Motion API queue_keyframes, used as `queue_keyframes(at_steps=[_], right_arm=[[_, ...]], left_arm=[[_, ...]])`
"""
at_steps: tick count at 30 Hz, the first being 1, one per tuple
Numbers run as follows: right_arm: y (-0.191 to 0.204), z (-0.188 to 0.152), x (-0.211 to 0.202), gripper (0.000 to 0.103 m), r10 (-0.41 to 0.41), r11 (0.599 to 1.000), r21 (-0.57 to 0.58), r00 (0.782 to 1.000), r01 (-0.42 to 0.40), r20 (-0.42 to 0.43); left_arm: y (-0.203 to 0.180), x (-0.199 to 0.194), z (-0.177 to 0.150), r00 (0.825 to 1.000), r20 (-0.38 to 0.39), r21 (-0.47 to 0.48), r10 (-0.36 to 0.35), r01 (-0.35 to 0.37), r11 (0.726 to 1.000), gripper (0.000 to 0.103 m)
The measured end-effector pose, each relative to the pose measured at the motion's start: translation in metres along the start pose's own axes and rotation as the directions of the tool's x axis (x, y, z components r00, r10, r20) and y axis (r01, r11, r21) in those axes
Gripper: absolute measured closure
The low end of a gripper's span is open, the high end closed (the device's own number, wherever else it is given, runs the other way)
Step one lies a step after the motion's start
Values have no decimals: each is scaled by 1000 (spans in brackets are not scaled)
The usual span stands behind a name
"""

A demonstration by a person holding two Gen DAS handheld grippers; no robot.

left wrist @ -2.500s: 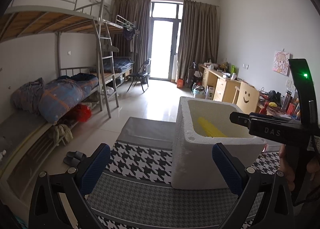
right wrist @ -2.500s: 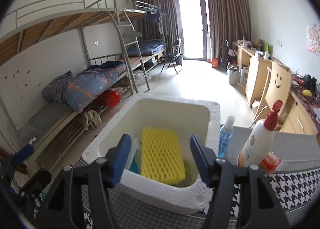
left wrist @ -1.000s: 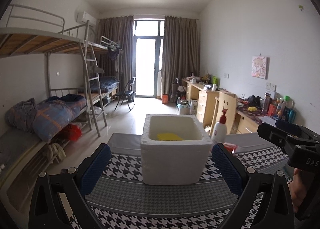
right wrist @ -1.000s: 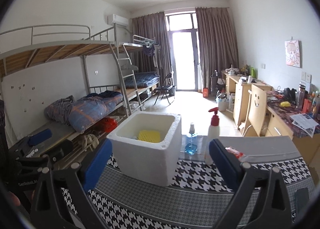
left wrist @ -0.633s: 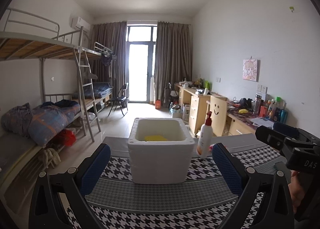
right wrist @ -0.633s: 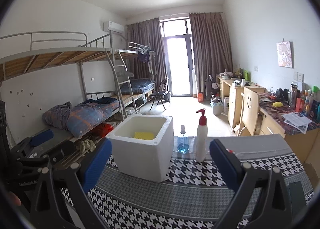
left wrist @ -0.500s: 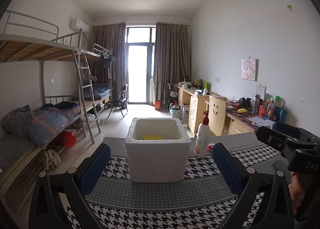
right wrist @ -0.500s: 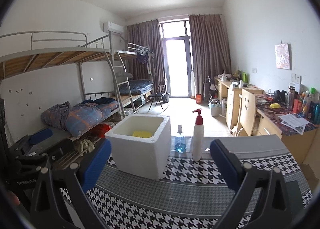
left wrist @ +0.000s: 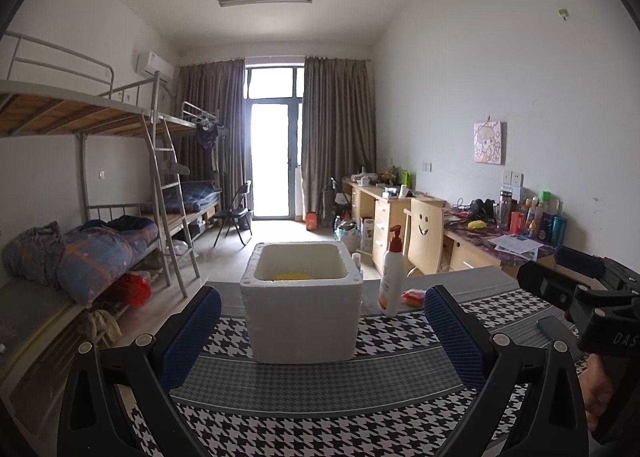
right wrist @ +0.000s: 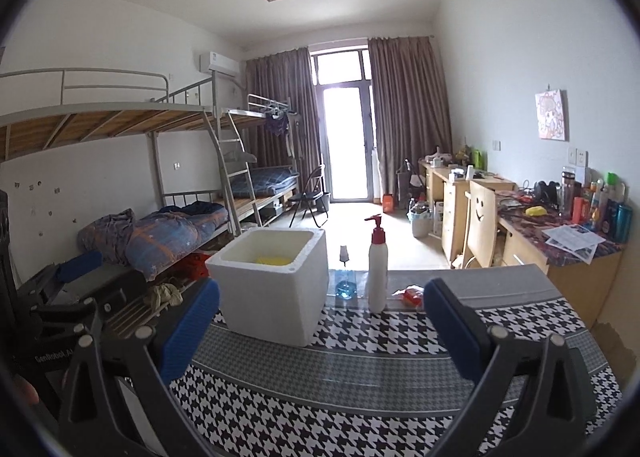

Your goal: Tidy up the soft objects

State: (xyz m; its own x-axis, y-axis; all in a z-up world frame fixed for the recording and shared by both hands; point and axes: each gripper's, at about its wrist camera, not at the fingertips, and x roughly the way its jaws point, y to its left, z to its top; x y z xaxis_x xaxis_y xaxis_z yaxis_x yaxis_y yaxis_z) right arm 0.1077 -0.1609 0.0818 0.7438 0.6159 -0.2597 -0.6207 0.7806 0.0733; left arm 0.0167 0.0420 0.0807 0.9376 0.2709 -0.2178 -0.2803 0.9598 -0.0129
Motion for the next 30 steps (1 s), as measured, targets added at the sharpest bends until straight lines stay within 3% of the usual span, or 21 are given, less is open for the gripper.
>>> queue_keyframes(at_steps=[15,30], right_arm=[[12,-18,-26,0,3,999,-38,997,-1,71],[12,-49,-29,0,-33,998,-52,996,37,81]], left_arm=[[-4,-13,-24,1000,31,1,0,0,1000,1],[2,-19,-50,997,69,-21,36,-35,999,1]])
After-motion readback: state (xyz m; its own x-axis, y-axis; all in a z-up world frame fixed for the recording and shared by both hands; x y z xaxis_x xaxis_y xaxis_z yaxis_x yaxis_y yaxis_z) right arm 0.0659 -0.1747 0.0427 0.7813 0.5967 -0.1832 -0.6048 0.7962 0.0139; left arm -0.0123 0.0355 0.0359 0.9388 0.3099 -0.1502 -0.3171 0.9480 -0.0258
